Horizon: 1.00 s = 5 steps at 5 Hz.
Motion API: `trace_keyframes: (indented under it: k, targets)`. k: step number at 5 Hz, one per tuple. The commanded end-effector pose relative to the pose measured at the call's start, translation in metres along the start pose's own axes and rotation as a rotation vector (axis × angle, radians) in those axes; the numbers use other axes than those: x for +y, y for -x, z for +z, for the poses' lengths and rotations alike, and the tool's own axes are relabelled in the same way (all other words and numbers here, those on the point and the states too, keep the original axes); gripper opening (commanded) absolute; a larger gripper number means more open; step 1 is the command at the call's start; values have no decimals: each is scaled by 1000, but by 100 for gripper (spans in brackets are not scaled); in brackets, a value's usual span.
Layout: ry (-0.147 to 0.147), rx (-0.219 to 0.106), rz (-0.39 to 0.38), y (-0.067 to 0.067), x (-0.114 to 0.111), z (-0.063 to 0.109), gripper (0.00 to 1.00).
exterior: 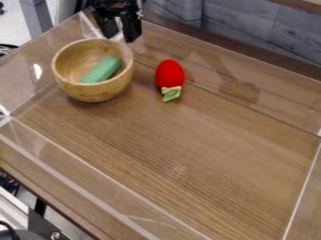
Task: Put the green stick in the brown bowl
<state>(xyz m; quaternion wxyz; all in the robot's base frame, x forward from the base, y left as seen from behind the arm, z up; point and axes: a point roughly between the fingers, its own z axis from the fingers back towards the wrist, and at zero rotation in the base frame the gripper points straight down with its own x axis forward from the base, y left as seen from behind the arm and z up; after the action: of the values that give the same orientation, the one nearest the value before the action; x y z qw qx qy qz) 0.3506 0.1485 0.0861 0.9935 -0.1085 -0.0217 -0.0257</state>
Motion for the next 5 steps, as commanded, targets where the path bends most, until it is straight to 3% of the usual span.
trace_keyframes:
  k: [1,2,3,5]
  targets:
    - [-33,-40,-22,-8,6,27,100]
    - [-33,-23,-31,-9,14,30,0]
    - [-34,-6,-37,-10,25,31,0]
    - [-39,-4,98,-11,65,13,0]
